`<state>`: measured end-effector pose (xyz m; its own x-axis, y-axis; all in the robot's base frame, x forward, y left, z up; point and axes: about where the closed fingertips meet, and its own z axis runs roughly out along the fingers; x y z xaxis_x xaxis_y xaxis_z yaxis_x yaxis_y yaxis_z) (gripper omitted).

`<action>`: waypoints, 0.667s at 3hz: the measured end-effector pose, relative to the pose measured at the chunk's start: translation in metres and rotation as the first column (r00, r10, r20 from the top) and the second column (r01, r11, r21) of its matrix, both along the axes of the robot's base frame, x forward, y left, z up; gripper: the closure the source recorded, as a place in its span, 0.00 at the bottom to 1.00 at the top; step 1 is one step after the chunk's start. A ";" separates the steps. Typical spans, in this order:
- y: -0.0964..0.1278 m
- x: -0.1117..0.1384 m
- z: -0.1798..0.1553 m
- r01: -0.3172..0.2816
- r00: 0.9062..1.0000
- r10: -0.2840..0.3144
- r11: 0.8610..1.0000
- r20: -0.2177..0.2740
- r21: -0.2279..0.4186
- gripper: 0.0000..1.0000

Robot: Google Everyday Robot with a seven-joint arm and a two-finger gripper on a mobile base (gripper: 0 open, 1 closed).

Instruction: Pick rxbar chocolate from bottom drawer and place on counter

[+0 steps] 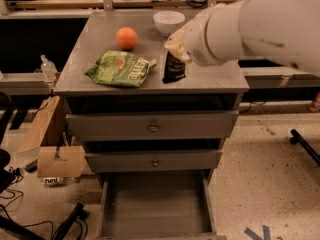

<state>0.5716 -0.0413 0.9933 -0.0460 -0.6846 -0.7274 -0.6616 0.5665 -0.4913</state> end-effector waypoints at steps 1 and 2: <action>-0.006 0.008 0.025 0.039 0.999 -0.039 0.999 0.033 0.005 1.00; -0.006 0.016 0.023 0.035 0.999 -0.035 0.999 0.029 0.010 1.00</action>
Offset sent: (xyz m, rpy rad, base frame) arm 0.0087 -0.0061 0.0306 0.0075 -0.0409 -0.0414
